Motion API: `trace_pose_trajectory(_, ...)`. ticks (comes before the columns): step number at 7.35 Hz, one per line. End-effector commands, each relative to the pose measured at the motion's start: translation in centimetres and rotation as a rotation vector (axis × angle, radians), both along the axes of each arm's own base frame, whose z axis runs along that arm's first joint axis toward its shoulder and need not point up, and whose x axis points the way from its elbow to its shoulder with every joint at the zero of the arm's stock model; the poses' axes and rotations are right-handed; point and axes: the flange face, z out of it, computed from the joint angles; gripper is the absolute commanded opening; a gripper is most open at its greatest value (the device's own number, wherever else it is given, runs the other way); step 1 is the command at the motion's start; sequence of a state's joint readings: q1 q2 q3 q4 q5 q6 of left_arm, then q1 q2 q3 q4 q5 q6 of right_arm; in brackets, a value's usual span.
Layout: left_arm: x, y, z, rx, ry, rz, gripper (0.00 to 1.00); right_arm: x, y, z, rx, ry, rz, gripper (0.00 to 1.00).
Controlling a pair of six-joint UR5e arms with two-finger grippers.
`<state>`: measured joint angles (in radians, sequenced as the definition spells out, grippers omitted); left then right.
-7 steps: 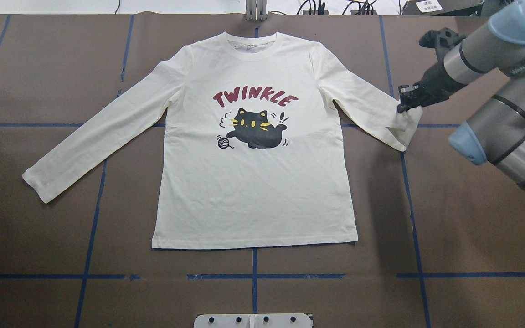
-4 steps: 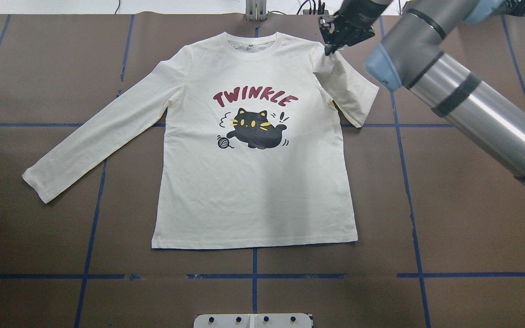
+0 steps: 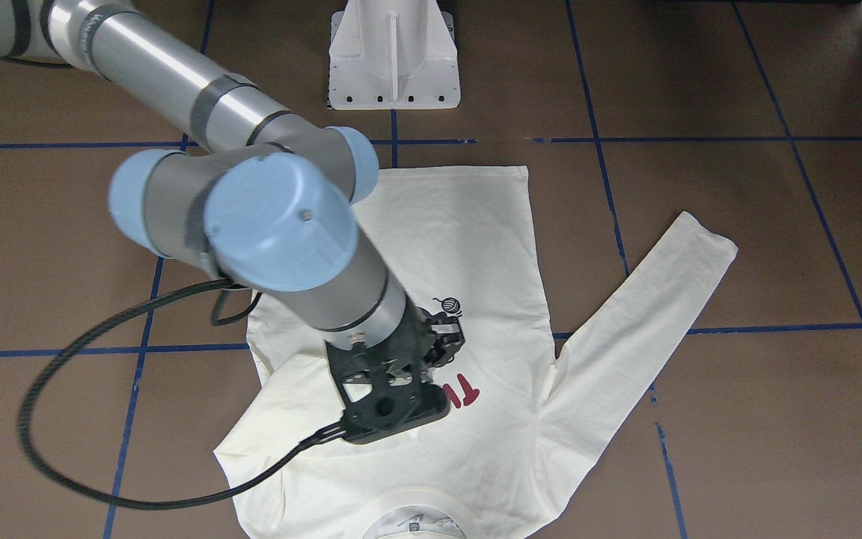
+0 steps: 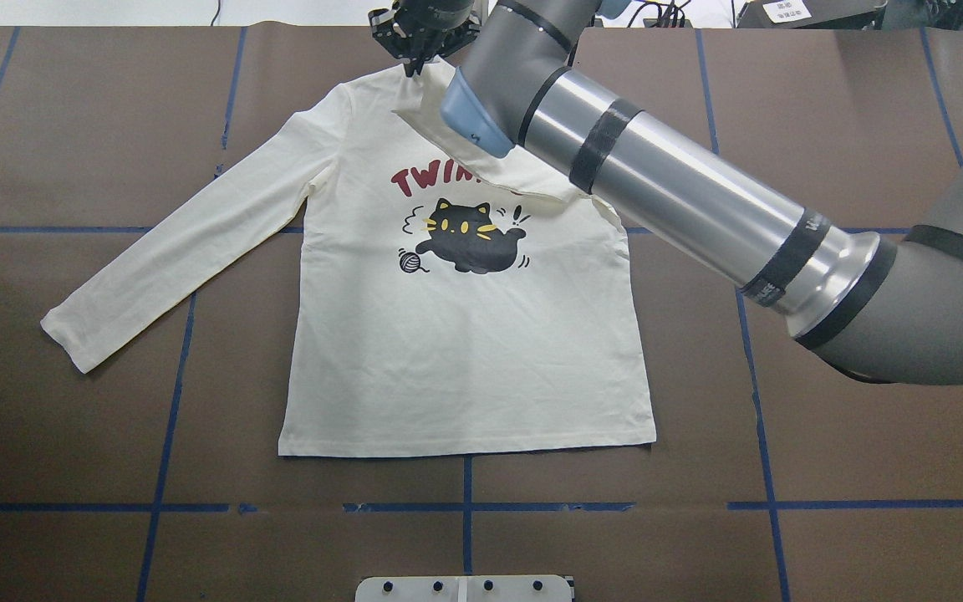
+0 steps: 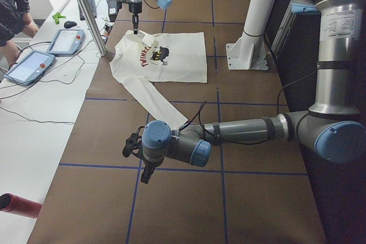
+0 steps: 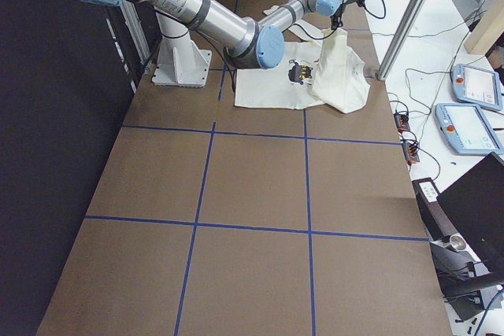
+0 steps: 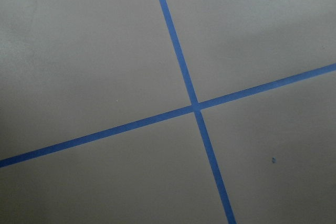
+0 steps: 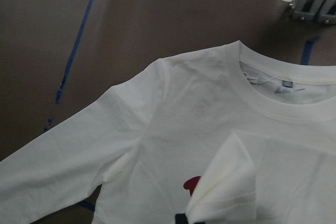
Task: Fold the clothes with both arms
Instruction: 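Fold the held sleeve across the shirt chest with the right gripper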
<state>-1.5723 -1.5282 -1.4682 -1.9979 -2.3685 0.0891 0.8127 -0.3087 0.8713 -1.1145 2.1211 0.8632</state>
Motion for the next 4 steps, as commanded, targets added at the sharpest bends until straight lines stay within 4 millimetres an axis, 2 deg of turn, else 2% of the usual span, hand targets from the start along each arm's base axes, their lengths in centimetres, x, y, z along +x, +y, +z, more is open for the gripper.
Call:
trace_pose_trajectory(1, 0.0, 0.0, 0.5, -0.003, 0.0, 0.0, 1.0, -5.7, 4.3, -3.2, 0.147, -0.056, 0.041, 0.0)
trace_pose_trajectory(2, 0.0, 0.0, 0.6, -0.004, 0.0, 0.0, 1.0, -8.2, 6.9, -3.9, 0.192, -0.09, 0.047, 0.0)
trace_pose_trajectory(3, 0.0, -0.2, 0.5, -0.001, -0.001, -0.001, 1.0, -10.4, 9.3, -4.4, 0.215, -0.135, 0.076, 0.99)
trace_pose_trajectory(4, 0.0, -0.4, 0.5, -0.005, 0.0, -0.006, 1.0, -11.5, 10.3, -4.1, 0.215, -0.129, 0.085, 1.0)
